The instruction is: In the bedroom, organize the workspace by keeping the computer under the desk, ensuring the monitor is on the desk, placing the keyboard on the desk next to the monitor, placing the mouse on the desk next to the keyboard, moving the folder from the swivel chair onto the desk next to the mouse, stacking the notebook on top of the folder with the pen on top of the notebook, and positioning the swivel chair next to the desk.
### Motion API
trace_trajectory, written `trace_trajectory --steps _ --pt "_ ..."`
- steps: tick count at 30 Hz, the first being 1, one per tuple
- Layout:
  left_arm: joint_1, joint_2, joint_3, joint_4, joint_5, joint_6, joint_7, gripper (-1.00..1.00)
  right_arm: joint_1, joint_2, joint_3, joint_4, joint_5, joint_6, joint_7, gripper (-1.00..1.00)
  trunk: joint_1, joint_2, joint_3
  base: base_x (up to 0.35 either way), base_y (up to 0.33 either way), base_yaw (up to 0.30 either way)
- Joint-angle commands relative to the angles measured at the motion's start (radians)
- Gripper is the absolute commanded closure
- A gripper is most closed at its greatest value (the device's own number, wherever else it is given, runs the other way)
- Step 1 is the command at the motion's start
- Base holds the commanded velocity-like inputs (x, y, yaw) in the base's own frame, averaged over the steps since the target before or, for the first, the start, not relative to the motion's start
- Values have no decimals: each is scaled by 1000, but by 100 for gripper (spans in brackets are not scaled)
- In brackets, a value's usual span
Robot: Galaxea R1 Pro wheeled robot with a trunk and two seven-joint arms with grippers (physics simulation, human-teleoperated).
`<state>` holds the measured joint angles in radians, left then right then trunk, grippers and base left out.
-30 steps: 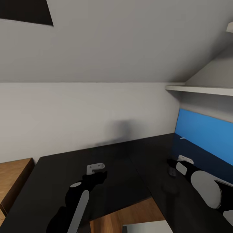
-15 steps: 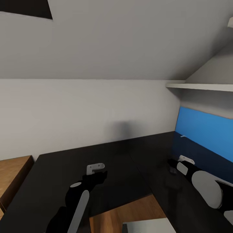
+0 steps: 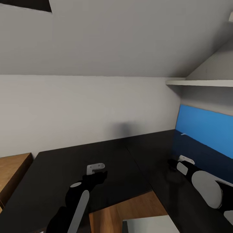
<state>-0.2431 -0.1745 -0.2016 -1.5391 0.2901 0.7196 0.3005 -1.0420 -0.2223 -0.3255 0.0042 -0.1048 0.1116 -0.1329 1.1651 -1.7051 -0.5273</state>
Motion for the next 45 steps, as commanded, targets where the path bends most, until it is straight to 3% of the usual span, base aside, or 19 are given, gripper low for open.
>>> trace_trajectory --steps 1,3,45 --pt "-1 0 -1 -1 11 3 9 -100 -1 0 3 1 -10 2 -2 -100 4 -8 -4 0 0 0" --pt "-1 0 -1 -1 11 3 9 -100 -1 0 3 1 -10 2 -2 -100 12 -22 -11 0 0 0" --pt "-1 5 -1 -1 12 5 9 -100 -1 6 3 3 -10 7 -2 -100 12 -22 -11 0 0 0"
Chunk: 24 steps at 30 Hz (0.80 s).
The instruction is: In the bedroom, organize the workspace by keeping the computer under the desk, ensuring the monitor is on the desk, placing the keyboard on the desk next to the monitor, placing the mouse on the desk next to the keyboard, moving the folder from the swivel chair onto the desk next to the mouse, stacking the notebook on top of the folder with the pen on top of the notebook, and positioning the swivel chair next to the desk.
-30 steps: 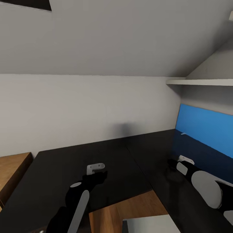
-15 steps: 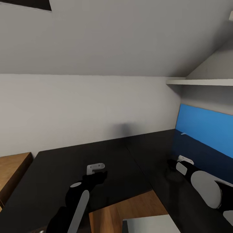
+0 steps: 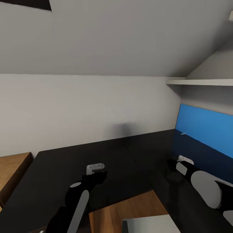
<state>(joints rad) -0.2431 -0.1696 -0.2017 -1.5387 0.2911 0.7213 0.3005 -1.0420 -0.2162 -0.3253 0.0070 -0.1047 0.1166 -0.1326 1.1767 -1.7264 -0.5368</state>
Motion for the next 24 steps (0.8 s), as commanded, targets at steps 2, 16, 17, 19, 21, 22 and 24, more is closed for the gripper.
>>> trace_trajectory --steps 2,16,17,19,21,22,24 --pt "-1 6 -1 0 11 3 9 -100 -1 0 3 1 -10 2 -2 -100 0 -1 -1 0 0 0" --pt "-1 16 -1 3 12 4 9 -100 -1 -2 3 1 -10 3 -2 -100 0 -1 -1 55 0 0" --pt "-1 16 -1 3 13 4 9 -100 -1 -2 3 1 -10 3 -2 -100 0 -1 -1 11 0 0" --pt "-1 16 -1 3 13 4 9 -100 -1 -2 3 1 -10 3 -2 -100 0 -1 -1 8 0 0" --pt "-1 16 -1 3 13 4 9 -100 -1 -2 3 1 -10 3 -2 -100 0 -1 -1 3 0 0" --pt "-1 16 -1 3 13 4 9 -100 -1 -2 3 1 -10 3 -2 -100 0 -1 -1 1 0 0" --pt "-1 16 -1 3 12 4 9 -100 -1 -2 3 1 -10 4 -3 -100 0 -1 -1 0 0 0"
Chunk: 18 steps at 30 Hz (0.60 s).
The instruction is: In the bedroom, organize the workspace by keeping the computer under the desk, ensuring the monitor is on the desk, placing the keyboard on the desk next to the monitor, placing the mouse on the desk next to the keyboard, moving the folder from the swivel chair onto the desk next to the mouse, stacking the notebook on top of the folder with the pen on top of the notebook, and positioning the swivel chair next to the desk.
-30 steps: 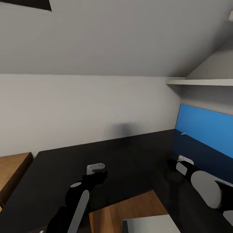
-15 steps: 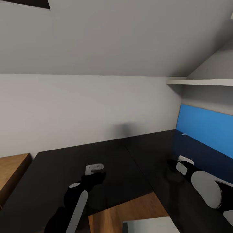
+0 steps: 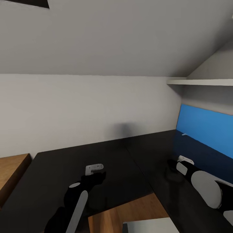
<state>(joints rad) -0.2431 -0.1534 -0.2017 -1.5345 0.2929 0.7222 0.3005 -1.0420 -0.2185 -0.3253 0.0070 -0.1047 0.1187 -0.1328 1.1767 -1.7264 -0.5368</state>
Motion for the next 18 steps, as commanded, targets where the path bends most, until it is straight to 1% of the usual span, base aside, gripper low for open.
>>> trace_trajectory --steps 1,10,11,12,18 --pt "-1 0 -1 -1 10 3 9 -100 -1 0 3 1 -10 2 -3 -100 0 -1 -1 0 0 0" --pt "-1 -1 -4 -7 9 1 8 -100 -1 -1 3 1 -10 2 -4 -100 0 -1 -1 0 0 0" --pt "-1 -1 -5 -43 9 0 6 -100 -1 -1 3 1 -10 3 -4 -100 0 -1 -1 0 0 0" --pt "-1 -1 -6 -52 9 0 6 -100 -1 0 3 1 -10 3 -4 -100 0 -1 -1 0 0 0" --pt "-1 -1 -9 -79 9 -6 4 -100 -1 0 3 1 -9 2 -4 -100 0 -1 -1 0 0 0"
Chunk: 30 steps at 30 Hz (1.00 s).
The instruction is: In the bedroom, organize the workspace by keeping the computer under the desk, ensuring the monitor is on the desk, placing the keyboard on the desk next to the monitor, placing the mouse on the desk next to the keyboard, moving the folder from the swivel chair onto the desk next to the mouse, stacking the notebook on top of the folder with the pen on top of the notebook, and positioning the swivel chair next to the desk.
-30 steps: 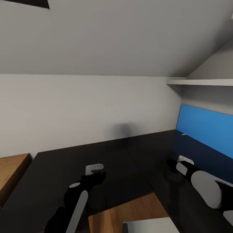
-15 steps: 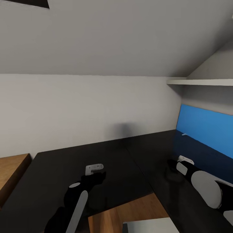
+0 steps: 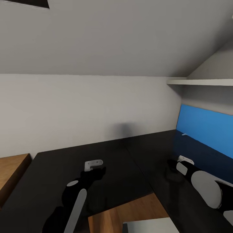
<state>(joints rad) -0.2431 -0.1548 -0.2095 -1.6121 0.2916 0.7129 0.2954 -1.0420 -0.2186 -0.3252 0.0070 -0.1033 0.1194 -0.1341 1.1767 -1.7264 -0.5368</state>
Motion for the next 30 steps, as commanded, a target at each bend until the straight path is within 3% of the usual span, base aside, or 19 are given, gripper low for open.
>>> trace_trajectory --steps 1,30 --pt "-1 0 -1 -3 11 2 9 -100 -1 0 3 1 -10 2 -2 -100 0 -1 -1 0 0 0" --pt "-1 0 3 -6 11 -6 10 -100 -1 1 4 1 -9 2 -3 -100 19 -36 -17 0 0 0"
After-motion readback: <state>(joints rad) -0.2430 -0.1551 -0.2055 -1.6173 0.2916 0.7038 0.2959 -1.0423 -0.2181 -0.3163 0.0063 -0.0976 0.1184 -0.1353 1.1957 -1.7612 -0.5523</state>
